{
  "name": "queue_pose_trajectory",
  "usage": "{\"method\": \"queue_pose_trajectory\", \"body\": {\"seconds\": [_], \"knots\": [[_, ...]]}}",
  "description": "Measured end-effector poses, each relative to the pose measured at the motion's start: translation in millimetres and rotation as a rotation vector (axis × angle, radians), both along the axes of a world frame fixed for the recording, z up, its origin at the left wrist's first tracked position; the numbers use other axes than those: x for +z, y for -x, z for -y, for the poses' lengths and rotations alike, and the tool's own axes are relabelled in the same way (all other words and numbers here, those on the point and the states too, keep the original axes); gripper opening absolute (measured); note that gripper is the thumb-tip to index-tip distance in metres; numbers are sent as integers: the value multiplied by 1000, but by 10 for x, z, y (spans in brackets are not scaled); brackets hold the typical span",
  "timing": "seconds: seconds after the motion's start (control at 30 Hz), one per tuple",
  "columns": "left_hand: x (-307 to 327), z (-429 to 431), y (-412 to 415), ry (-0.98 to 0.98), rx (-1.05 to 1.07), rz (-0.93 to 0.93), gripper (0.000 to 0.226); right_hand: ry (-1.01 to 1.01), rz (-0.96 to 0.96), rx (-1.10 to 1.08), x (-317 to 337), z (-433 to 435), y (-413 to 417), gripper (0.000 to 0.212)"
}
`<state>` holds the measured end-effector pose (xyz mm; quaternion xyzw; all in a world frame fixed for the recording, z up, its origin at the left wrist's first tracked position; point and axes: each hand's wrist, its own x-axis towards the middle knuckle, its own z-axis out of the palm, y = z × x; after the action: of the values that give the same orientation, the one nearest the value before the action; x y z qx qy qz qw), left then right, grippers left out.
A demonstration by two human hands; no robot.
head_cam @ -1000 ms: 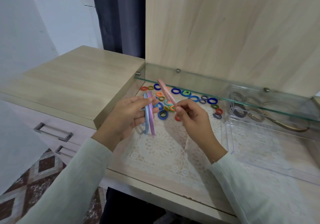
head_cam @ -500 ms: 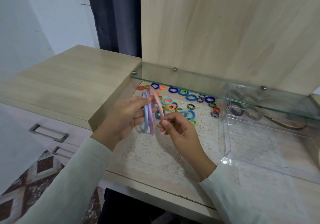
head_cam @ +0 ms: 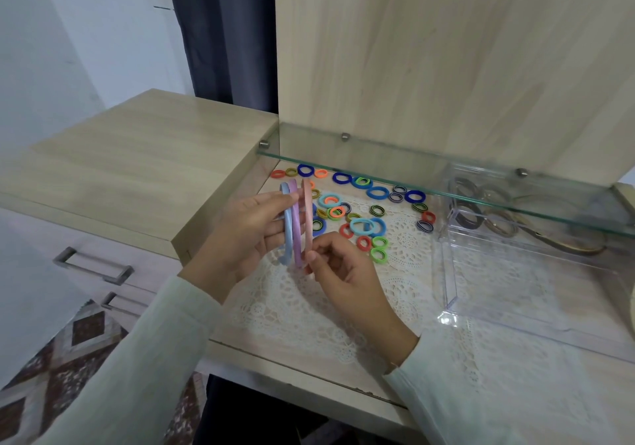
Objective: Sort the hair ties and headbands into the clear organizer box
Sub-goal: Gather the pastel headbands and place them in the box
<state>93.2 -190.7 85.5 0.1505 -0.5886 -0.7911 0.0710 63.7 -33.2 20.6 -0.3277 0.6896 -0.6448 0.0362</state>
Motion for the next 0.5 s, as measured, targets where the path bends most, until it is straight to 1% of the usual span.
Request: {"method": "queue_pose_trajectory", "body": {"seconds": [0.1,0.23,0.37,0.5], "knots": [[13,-28,-6,11,-49,-18,20,-48,-32,11,30,-25,18,7],[38,-76,3,-29,-62,-8,20,-80,-73,27,97,-59,57,10],[50,-99,20,-56,-67,3,20,-187,-146,31,136,-88,84,14],[47,-126,45,-63,-58,-2,22,-290,-130,32,218,-137,122,12]]}}
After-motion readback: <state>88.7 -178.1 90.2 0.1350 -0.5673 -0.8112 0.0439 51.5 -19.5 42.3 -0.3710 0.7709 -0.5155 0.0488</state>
